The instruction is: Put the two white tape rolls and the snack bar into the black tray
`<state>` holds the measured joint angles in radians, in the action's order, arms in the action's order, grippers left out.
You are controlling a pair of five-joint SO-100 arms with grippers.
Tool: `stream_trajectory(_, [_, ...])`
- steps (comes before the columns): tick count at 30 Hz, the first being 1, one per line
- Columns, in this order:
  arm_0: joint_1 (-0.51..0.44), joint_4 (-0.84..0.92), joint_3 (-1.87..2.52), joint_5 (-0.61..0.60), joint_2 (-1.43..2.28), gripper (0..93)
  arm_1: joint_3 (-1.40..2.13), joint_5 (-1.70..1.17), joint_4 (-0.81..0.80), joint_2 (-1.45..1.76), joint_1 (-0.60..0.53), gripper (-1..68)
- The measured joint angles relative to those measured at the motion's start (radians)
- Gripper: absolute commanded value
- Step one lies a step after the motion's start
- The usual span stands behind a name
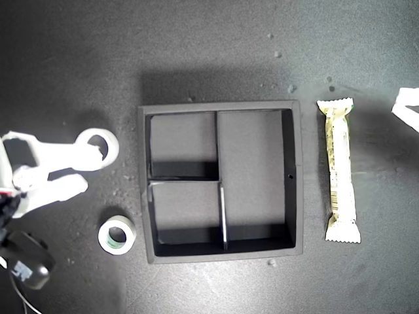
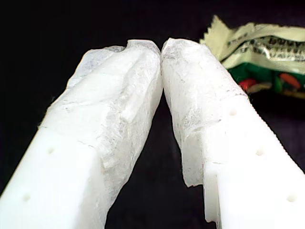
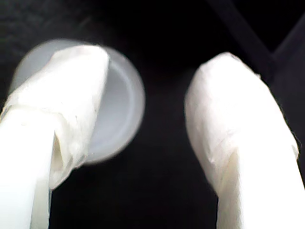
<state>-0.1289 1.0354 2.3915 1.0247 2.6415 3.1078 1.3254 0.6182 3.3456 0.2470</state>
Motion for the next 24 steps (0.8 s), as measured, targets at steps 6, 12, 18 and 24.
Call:
stream_trajectory(6, [0.0,-0.009,-0.003,0.005,-0.11,13.4,-0.092,-0.348,0.029,-0.002,-0.098,21.3])
stream_trajectory(12, [0.002,-0.009,-0.006,0.034,-0.206,13.6,-0.181,-0.494,0.086,-0.003,-0.135,26.9])
stream_trajectory(18, [0.003,-0.009,-0.006,0.061,-0.252,14.0,-0.285,-0.646,0.11,-0.091,-0.199,29.2])
stream_trajectory(24, [0.003,-0.009,-0.006,0.089,-0.288,14.4,-0.661,-0.822,0.143,-0.634,-0.252,30.2])
